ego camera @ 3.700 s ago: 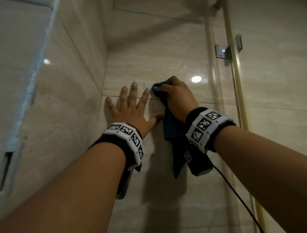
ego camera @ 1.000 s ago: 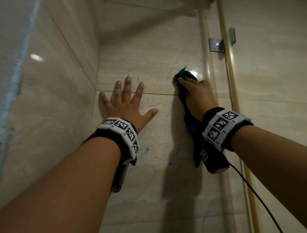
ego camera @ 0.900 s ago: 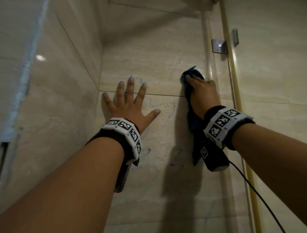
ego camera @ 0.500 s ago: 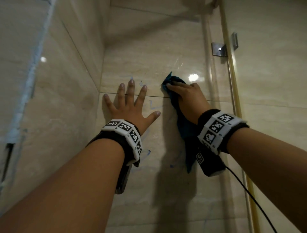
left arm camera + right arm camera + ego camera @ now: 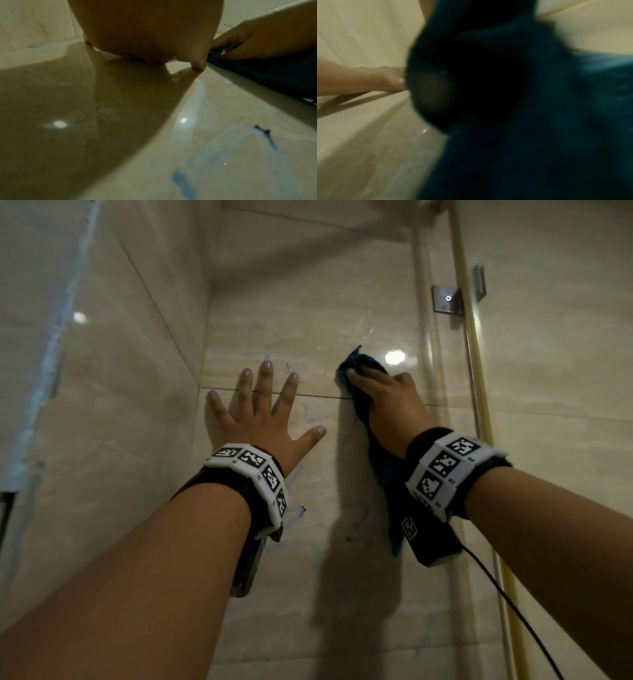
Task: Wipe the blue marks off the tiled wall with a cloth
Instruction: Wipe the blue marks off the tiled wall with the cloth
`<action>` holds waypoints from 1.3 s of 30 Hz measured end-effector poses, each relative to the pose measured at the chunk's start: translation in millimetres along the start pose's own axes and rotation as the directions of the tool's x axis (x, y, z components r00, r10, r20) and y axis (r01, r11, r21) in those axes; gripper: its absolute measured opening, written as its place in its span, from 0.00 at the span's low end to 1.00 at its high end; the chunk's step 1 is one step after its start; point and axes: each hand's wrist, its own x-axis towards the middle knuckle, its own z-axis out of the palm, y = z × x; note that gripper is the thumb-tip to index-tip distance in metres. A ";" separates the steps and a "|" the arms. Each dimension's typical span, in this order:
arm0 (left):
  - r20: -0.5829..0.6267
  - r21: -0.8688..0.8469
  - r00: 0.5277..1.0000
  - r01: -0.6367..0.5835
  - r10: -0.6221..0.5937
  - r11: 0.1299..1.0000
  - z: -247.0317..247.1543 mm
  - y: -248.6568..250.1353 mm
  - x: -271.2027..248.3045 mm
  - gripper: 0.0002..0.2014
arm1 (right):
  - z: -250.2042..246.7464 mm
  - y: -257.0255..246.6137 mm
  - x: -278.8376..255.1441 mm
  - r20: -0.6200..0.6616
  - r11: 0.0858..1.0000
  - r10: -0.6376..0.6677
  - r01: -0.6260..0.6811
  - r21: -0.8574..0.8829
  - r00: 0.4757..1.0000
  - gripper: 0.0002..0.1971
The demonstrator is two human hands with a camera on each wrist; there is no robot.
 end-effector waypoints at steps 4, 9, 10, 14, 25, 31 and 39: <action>0.009 0.003 1.000 0.006 -0.006 1.000 -0.9 -0.8 -0.1 0.44 | -4.6 17.0 2.1 -0.063 0.993 0.099 -0.094 0.068 0.993 0.26; 0.002 -0.003 1.000 0.005 -0.005 1.000 0.3 -0.7 0.0 0.44 | -4.7 23.3 -9.0 -0.094 0.981 0.189 -0.184 0.059 0.977 0.23; -0.001 -0.003 1.000 0.006 -0.006 1.000 0.7 -0.5 -0.1 0.44 | -2.9 20.2 -13.1 -0.102 0.984 0.173 -0.167 0.062 0.980 0.23; 0.005 0.009 1.000 0.008 -0.008 1.000 -1.1 -0.5 -0.5 0.44 | 3.5 6.9 -26.0 -0.061 0.997 0.070 -0.068 0.039 0.996 0.23; 0.004 -0.007 1.000 0.002 -0.002 1.000 -2.3 -1.8 -2.7 0.43 | -4.1 34.1 -22.2 -0.038 0.965 0.249 -0.245 0.099 0.968 0.24; 0.035 0.016 0.999 0.012 -0.013 1.000 -7.1 1.7 -2.4 0.43 | 6.0 26.1 -33.4 -0.087 0.978 0.156 -0.141 0.151 0.984 0.23; -0.020 -0.026 0.999 -0.029 0.029 0.999 2.1 8.3 -30.8 0.43 | 2.2 39.1 -39.6 -0.061 0.950 0.271 -0.257 0.176 0.961 0.24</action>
